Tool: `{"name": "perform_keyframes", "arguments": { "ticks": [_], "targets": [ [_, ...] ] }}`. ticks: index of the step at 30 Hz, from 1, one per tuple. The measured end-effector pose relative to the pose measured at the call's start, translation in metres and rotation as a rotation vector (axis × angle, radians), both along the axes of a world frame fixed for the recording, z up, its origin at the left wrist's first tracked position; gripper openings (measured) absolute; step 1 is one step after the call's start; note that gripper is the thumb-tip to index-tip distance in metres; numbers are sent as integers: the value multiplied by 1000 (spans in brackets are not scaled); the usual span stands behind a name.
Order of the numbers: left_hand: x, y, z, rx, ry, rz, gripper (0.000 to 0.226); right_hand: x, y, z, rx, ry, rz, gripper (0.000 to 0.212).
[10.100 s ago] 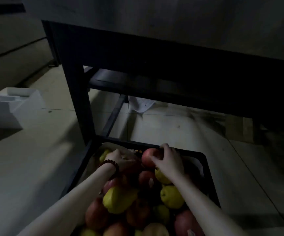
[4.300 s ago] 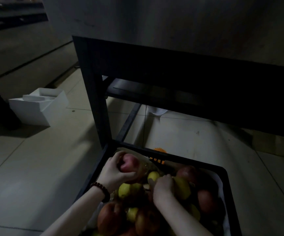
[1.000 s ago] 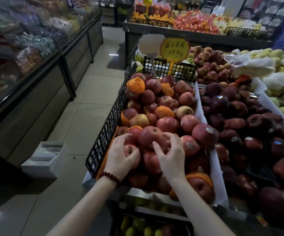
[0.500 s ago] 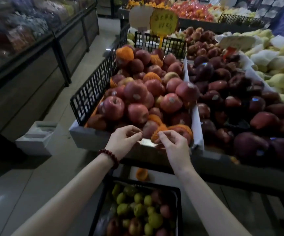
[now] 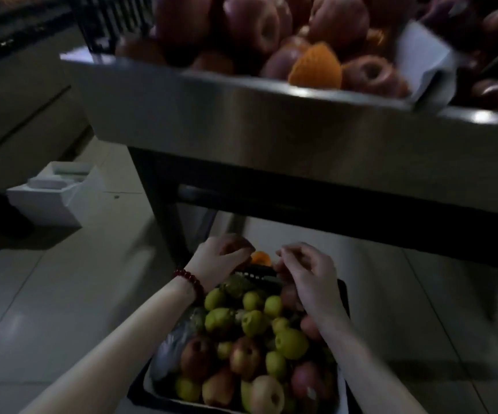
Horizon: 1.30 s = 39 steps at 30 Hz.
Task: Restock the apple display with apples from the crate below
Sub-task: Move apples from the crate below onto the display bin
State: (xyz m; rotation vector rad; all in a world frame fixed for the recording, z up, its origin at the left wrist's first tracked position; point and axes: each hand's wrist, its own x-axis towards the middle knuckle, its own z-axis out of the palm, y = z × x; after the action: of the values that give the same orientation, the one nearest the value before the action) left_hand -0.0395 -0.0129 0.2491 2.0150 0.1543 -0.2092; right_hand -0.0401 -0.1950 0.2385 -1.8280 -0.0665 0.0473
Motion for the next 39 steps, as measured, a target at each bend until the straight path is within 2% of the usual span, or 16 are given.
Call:
{"name": "perform_keyframes", "arguments": {
  "ticks": [6, 9, 13, 17, 19, 21, 24, 26, 29, 33, 34, 37, 39],
  "targets": [
    [-14, 3, -112, 41, 14, 65, 10, -14, 5, -117, 2, 55, 24, 21],
    [-28, 4, -152, 56, 28, 79, 18, -29, 6, -158, -10, 60, 38, 23],
    [-49, 13, -187, 74, 127, 111, 24, -46, 4, -185, -24, 107, 58, 23],
    [-65, 20, -201, 62, 153, 130, 14, -52, 5, -197, -13, 135, 76, 21],
    [-70, 25, -207, 82, 151, 134, 16, -53, 6, -202, -74, 157, 116, 17],
    [-75, 33, -216, 243, 167, 106, 27, -55, 7, -212, -230, 172, 191, 18],
    [-84, 46, -237, 659, 325, -56, 69, -60, 10, -233, -530, 222, 323, 49],
    [-89, 50, -253, 777, 450, -151, 90, -62, 12, -243, -610, 290, 358, 70],
    [-95, 49, -273, 781, 527, -187, 99, -65, 13, -253, -681, 342, 380, 90],
    [-96, 50, -285, 692, 399, -104, 89, -68, 19, -258, -819, 308, 371, 143],
    [-96, 51, -284, 674, 379, -97, 88, -68, 20, -259, -856, 283, 365, 144],
    [-99, 54, -280, 609, 321, -26, 87, -71, 23, -265, -940, 277, 364, 125],
    [-100, 55, -274, 534, 264, 77, 92, -73, 26, -267, -992, 276, 358, 126]
  ]
}}
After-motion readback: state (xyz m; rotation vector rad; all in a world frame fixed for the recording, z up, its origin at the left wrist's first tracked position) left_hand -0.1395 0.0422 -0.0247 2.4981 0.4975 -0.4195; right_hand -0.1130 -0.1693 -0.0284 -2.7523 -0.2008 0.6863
